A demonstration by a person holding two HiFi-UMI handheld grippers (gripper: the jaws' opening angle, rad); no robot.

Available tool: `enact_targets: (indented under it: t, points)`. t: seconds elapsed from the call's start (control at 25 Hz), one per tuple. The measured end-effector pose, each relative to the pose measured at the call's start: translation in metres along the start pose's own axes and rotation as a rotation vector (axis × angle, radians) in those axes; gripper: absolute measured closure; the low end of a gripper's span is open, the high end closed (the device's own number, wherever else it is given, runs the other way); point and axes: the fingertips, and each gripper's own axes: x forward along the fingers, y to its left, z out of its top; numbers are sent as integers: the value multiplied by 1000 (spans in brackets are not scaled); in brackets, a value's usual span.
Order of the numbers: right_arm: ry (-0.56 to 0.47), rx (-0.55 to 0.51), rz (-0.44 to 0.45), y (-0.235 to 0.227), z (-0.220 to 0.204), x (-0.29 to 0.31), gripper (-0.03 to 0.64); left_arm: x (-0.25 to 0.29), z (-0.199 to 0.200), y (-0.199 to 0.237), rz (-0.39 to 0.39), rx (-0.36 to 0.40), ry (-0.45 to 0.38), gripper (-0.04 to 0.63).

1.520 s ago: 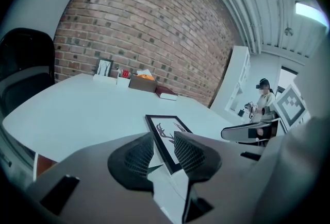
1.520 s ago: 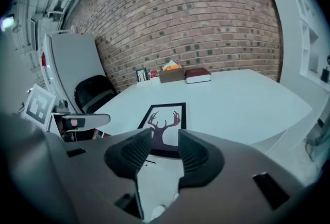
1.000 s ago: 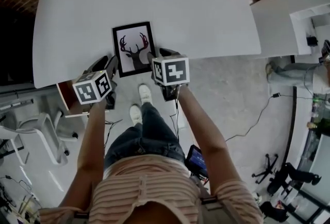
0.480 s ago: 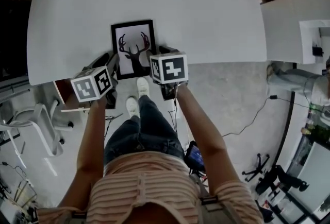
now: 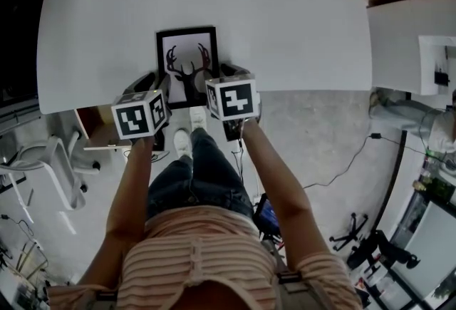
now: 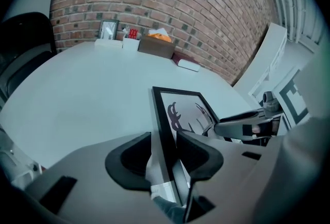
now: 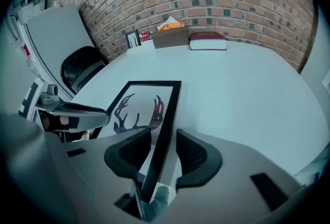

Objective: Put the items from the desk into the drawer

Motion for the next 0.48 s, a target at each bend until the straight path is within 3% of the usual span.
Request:
enact_targets:
  t: [0.08, 0.2, 0.48]
  points:
    - [5, 6, -6, 5, -1, 2, 483, 0, -1, 1, 18, 14, 0, 445]
    - [22, -1, -41, 5, -4, 5, 483, 3, -2, 1, 4, -15, -13, 495]
    - [9, 10, -29, -1, -1, 4, 499, 4, 0, -3, -9, -58, -8, 503]
